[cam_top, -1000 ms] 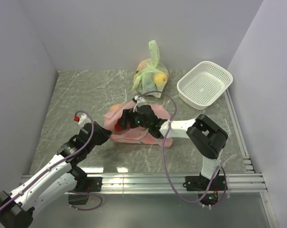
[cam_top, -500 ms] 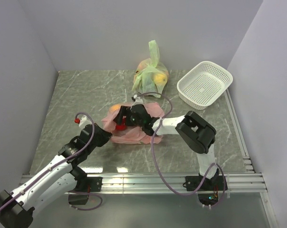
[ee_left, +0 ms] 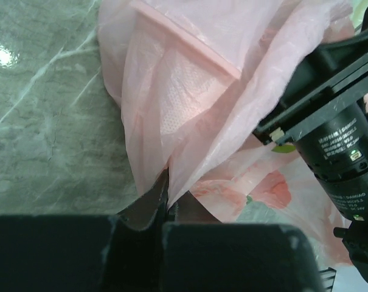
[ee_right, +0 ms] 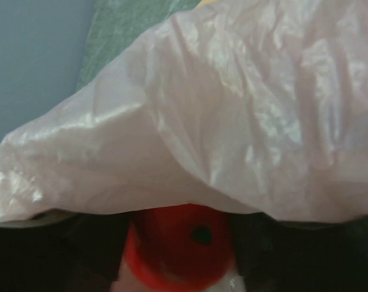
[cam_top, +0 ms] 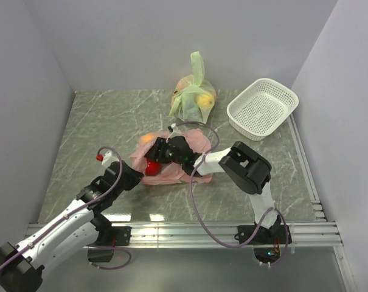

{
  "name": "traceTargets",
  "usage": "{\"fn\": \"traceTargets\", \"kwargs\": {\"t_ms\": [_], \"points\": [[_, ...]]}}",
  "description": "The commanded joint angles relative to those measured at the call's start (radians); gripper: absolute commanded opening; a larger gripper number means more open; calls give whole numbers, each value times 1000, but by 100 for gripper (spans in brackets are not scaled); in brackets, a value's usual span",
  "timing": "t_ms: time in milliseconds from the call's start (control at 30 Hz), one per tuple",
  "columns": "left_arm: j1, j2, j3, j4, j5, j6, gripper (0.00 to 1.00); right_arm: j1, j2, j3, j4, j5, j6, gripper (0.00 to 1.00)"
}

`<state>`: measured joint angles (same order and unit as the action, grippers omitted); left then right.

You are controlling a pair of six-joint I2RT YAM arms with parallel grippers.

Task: Untie the knot of the plastic bag and take out the fruit

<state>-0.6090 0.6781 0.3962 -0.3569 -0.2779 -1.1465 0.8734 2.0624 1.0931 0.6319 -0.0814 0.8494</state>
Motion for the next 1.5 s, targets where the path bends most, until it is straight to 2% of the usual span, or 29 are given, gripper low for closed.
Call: {"fn": "traceTargets", "kwargs": {"t_ms": [0, 67, 200, 300, 333, 433, 533, 633, 900, 1067, 1300, 1367, 1467], "points": [[0, -2, -13, 13, -18, -15, 0, -4, -24, -71, 40, -14, 2, 56], [0, -5, -10, -13, -44, -15, 0, -11, -76, -119, 31, 2, -25, 51], [0, -21, 7, -82, -124, -47, 1, -27, -165, -183, -9, 19, -108, 52], [2, -40, 7, -77, -142, -35, 1, -27, -226, -206, -70, 31, -187, 61], [0, -41, 7, -71, -136, -29, 1, -28, -241, -213, -80, 31, -214, 67], [2, -31, 0, -50, -87, -13, 0, -18, -318, -208, -162, 48, -276, 77], [2, -22, -26, -31, -57, -25, 0, 1, -353, -174, -236, 66, -335, 83], [0, -18, -63, -5, -14, -41, 0, 24, -374, -118, -322, 77, -355, 85], [-2, -23, -88, 7, 19, -42, 1, 96, -338, -52, -478, 78, -407, 86], [-3, -20, -92, 15, 20, -33, 1, 131, -288, -12, -546, 169, -455, 86], [-3, 3, -91, 39, 31, -22, 1, 162, -208, 13, -522, 192, -556, 88], [-3, 6, -85, 38, 29, -15, 1, 167, -200, 10, -502, 193, -575, 86], [-5, 11, -71, 27, 14, -2, 0, 167, -202, -4, -480, 207, -604, 78]]}}
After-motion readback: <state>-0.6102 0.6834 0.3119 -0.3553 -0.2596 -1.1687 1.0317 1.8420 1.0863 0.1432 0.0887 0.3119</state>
